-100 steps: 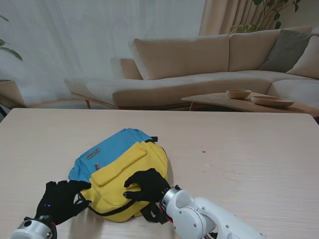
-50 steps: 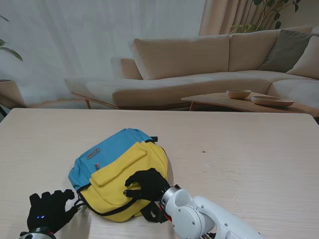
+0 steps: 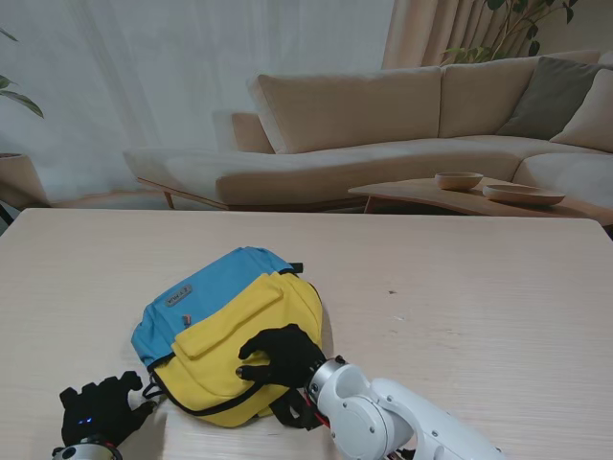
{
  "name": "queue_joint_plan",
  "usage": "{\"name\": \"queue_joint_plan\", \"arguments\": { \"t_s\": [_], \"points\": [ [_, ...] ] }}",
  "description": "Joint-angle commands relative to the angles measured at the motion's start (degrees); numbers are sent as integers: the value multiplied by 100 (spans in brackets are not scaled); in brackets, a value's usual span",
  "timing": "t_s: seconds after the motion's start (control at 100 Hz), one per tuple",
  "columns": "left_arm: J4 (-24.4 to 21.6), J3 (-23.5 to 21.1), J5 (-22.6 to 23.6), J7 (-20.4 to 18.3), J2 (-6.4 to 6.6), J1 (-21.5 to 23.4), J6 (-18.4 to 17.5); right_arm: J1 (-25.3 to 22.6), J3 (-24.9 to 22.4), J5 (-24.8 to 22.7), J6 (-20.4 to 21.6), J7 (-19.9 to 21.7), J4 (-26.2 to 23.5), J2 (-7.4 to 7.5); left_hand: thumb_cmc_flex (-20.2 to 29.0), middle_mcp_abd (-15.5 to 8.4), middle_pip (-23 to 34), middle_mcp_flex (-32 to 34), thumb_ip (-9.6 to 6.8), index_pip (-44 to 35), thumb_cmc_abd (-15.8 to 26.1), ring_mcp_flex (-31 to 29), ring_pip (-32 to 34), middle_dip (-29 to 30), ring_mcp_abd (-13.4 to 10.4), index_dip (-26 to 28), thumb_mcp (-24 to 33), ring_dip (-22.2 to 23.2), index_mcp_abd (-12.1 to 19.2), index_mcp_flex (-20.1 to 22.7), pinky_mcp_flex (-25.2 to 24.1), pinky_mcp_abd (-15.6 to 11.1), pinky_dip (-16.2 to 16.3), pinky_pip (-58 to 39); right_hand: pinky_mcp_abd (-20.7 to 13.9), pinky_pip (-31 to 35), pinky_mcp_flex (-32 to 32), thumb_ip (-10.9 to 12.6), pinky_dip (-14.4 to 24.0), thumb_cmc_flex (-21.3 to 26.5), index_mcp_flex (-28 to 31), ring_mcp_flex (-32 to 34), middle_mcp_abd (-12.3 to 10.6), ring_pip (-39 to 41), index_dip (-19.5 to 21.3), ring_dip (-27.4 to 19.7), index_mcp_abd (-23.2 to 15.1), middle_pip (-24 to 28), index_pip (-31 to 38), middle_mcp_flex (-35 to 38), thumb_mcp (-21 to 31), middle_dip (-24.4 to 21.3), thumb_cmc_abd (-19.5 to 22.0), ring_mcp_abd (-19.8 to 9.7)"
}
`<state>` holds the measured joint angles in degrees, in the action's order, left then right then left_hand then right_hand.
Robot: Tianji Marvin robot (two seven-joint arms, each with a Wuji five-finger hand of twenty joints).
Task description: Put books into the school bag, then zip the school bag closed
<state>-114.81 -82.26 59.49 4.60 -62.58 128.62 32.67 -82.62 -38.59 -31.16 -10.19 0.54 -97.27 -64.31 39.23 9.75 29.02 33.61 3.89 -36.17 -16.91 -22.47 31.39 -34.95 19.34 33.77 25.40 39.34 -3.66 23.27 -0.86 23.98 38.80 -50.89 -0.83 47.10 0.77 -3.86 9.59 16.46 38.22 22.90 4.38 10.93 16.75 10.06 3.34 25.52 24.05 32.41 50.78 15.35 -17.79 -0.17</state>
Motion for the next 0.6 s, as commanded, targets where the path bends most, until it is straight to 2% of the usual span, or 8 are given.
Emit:
{"name": "queue_joint_plan", "arguments": {
  "t_s": [0.0, 0.11, 0.17, 0.22, 0.28, 0.36, 0.45, 0.59],
  "points": [
    [51, 19, 132, -205, -54, -39, -54, -56, 31, 20, -14, 119, -21, -31, -124, -104, 175, -13, -82, 129, -124, 14, 161, -123, 75, -157, 293, 109, 85, 181, -84, -73, 127, -264, 162, 140, 52, 260, 110, -195, 131, 174, 74, -1, 55, -8, 23, 19, -82, 63, 0, -1, -68, -41],
    [211, 57, -156, -112, -71, -177, -137, -54, 35, 29, -18, 129, -28, -30, -17, -185, 319, -118, -40, -6, -287, 102, 228, -247, -16, -171, 657, 159, 268, 442, -139, -122, 141, -290, 160, 149, 57, 261, 118, -194, 141, 180, 72, 10, 68, -3, 33, 29, -83, 69, 24, 3, -75, -42],
    [318, 85, -330, 37, -96, -259, -189, -56, 35, 40, -20, 135, -31, -29, 330, -221, 472, -130, 216, -391, -534, 113, 313, -388, -43, 137, 574, 214, 445, 546, -152, -127, 165, -317, 161, 151, 54, 260, 121, -190, 139, 183, 78, 15, 72, 0, 37, 32, -87, 71, 30, 4, -78, -43],
    [415, 114, -435, 199, -121, -329, -223, -54, 39, 41, -22, 140, -32, -28, 705, -245, 625, -85, 230, -865, -641, 86, 415, -522, -51, 470, 286, 273, 569, 553, -146, -129, 186, -349, 163, 160, 63, 260, 126, -192, 142, 186, 75, 20, 76, 3, 35, 34, -89, 73, 33, 5, -81, -41],
    [537, 156, -535, 430, -156, -417, -255, -54, 41, 44, -27, 143, -34, -28, 1067, -270, 793, 18, 159, -1432, -580, 10, 547, -633, -30, 743, -51, 328, 822, 590, -116, -105, 203, -414, 159, 164, 61, 260, 130, -187, 144, 189, 82, 24, 80, 5, 40, 35, -91, 69, 37, 5, -79, -34],
    [674, 212, -651, 709, -205, -530, -279, -58, 40, 58, -37, 149, -40, -28, 1305, -262, 952, 170, 177, -1761, -453, -90, 702, -711, 21, 926, -146, 378, 859, 718, -76, -74, 215, -505, 161, 174, 65, 260, 137, -182, 151, 192, 95, 33, 87, 10, 49, 43, -93, 77, 49, 8, -89, -28],
    [757, 235, -779, 917, -247, -604, -315, -59, 46, 59, -40, 151, -41, -28, 1943, -201, 690, 499, 105, -1795, -109, -180, 823, -1544, 103, 811, -640, 366, 931, 977, -49, -53, 154, -612, 165, 185, 70, 260, 145, -187, 163, 206, 93, 42, 93, 14, 43, 50, -94, 82, 59, 11, -91, -20],
    [741, 210, -909, 1089, -289, -589, -424, -59, 53, 60, -46, 158, -47, -26, 2461, -157, 394, 800, 55, -1544, 155, -222, 862, -1752, 165, 400, -1000, 340, 1045, 1392, -47, -21, 115, -654, 167, 202, 75, 260, 157, -184, 166, 205, 95, 53, 102, 21, 54, 59, -101, 85, 71, 15, -93, -5]
  ]
}}
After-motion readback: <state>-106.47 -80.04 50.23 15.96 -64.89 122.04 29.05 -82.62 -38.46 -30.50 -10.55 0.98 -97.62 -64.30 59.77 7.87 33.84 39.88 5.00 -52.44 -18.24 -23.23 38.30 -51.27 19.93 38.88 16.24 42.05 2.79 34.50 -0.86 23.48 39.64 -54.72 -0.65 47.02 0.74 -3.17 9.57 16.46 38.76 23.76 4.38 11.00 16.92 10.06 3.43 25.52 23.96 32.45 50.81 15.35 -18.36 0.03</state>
